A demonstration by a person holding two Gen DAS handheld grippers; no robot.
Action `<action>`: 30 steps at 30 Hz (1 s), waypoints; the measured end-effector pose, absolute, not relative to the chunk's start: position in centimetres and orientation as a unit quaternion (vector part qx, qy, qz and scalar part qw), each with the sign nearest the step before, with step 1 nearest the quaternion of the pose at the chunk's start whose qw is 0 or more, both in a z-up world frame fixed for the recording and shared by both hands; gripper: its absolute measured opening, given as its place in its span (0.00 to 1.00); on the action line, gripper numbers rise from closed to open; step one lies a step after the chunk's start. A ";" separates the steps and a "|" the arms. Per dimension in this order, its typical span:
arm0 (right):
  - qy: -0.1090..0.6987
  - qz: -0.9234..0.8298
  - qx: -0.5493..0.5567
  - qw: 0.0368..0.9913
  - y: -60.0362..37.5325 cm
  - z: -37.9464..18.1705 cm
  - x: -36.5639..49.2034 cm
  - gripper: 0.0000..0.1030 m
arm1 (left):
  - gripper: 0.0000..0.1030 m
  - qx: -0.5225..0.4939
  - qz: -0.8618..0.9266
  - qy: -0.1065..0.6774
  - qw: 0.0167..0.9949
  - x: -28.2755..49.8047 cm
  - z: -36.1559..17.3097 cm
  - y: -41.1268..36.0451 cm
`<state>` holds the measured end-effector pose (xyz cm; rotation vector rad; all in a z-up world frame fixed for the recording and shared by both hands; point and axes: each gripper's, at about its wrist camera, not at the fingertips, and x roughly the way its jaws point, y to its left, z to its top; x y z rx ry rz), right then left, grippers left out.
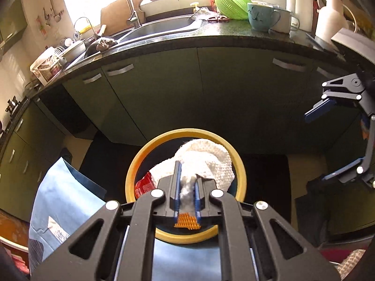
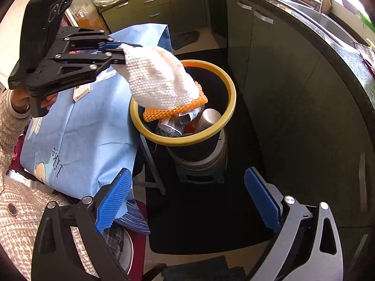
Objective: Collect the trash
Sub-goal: 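Carry the tissue over the bin and open the left gripper, then grasp the illustrated cardboard box with the right gripper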
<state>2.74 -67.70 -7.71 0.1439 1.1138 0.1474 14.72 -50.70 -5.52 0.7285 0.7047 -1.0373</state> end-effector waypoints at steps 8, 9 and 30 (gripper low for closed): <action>0.531 0.082 0.075 0.840 -67.3 -8.1 3.0 0.93 | 0.46 0.326 -0.469 0.332 0.751 15.5 -6.2 -51.0; 0.532 0.082 0.074 0.839 -67.1 -8.0 3.1 0.93 | 0.46 0.320 -0.469 0.331 0.754 15.8 -5.7 -50.6; 0.528 0.223 0.043 0.819 -51.2 -3.7 14.3 0.88 | 0.57 0.112 -0.310 0.346 0.878 12.5 4.7 -18.5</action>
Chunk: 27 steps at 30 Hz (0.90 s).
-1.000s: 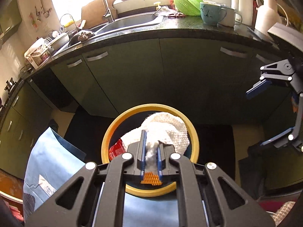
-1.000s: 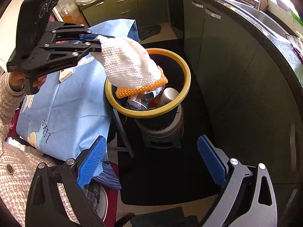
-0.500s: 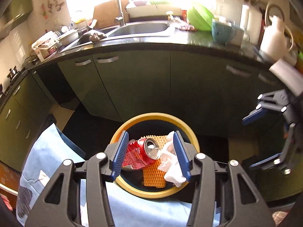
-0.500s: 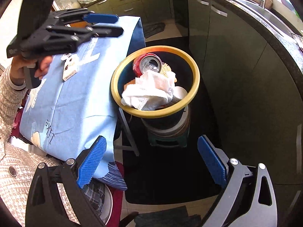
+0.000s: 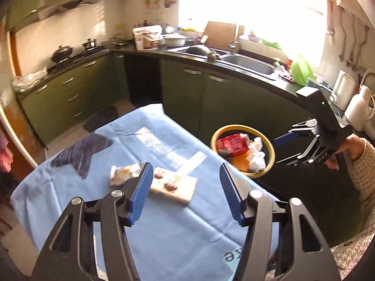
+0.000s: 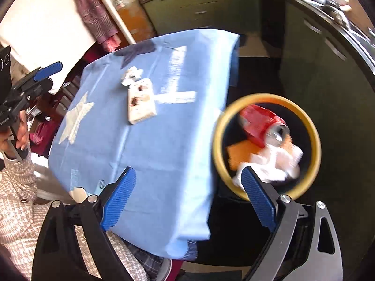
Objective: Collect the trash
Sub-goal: 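Grasp the illustrated cardboard box with the right gripper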
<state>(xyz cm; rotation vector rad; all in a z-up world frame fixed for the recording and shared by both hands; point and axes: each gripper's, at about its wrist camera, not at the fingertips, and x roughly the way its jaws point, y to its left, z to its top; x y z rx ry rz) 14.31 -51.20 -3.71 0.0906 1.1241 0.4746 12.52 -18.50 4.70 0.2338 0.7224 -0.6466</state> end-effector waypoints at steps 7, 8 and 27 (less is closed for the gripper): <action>0.553 0.249 -0.076 0.792 -38.3 -6.6 22.1 0.85 | 0.60 0.073 -0.258 0.369 0.890 11.5 2.6 -10.1; 0.563 0.247 -0.080 0.785 -37.4 -7.4 23.0 0.79 | 0.60 0.067 -0.258 0.371 0.890 11.4 2.4 -9.2; 0.614 0.202 -0.116 0.754 -34.4 -13.0 27.6 0.64 | 0.64 0.029 -0.268 0.384 0.883 11.3 0.0 -6.3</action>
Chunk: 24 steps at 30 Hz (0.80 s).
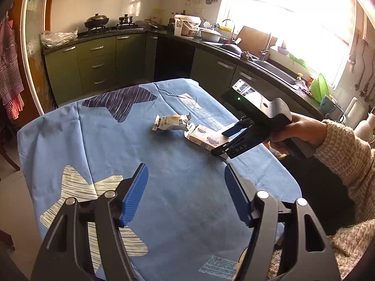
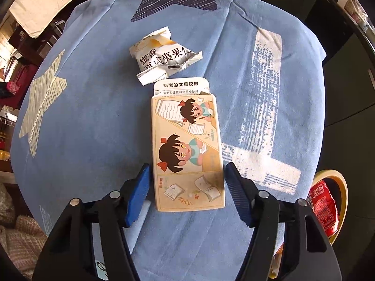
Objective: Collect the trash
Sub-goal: 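Grasp the illustrated cardboard box with the right gripper, then carry the cardboard box to the bin and open the right gripper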
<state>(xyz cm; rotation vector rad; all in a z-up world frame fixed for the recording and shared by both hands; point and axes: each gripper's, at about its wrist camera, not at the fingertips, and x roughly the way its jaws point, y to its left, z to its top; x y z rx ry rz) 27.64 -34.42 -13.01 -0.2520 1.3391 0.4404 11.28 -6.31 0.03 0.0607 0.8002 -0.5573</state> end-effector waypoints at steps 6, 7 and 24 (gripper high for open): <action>0.605 0.191 -0.131 0.762 -33.8 -13.0 26.6 0.56 | 0.78 0.020 -0.248 0.383 0.890 11.2 -0.1 -6.0; 0.604 0.190 -0.132 0.763 -33.8 -13.0 26.4 0.55 | 0.81 0.019 -0.243 0.382 0.891 11.2 -0.1 -5.9; 0.589 0.170 0.048 0.788 -46.0 -8.5 20.1 0.55 | 0.91 0.007 -0.237 0.371 0.898 10.8 -0.3 -6.8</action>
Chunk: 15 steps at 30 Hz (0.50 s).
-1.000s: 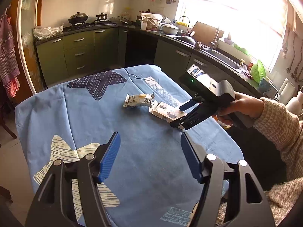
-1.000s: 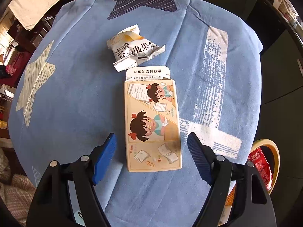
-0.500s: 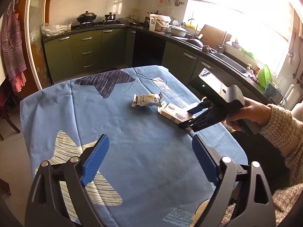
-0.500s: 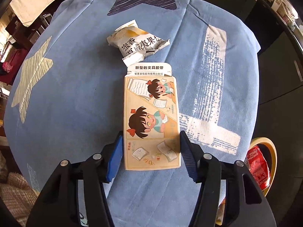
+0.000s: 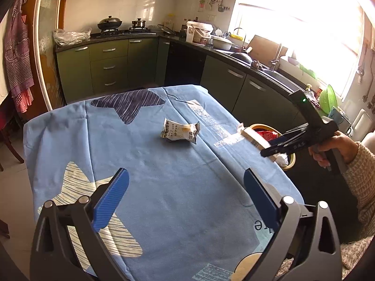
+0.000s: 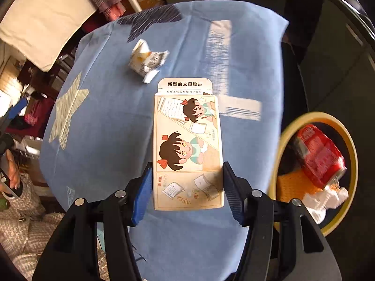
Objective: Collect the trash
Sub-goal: 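Carry the cardboard box to the bin and open the right gripper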
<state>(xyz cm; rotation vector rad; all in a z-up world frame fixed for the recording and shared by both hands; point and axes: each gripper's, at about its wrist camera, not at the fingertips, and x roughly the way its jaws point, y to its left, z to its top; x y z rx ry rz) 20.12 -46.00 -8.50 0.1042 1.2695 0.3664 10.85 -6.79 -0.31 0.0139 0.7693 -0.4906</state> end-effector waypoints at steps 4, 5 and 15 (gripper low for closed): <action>0.585 0.083 0.124 0.797 -55.2 -7.9 19.8 0.56 | 0.91 0.015 -0.243 0.378 0.893 10.8 -0.8 -7.6; 0.587 0.060 0.135 0.796 -57.2 -8.1 19.7 0.56 | 0.91 0.016 -0.245 0.379 0.892 10.8 -0.8 -7.8; 0.610 -0.019 0.220 0.761 -66.4 -14.0 19.7 0.56 | 0.91 0.028 -0.255 0.383 0.888 10.6 -1.0 -9.2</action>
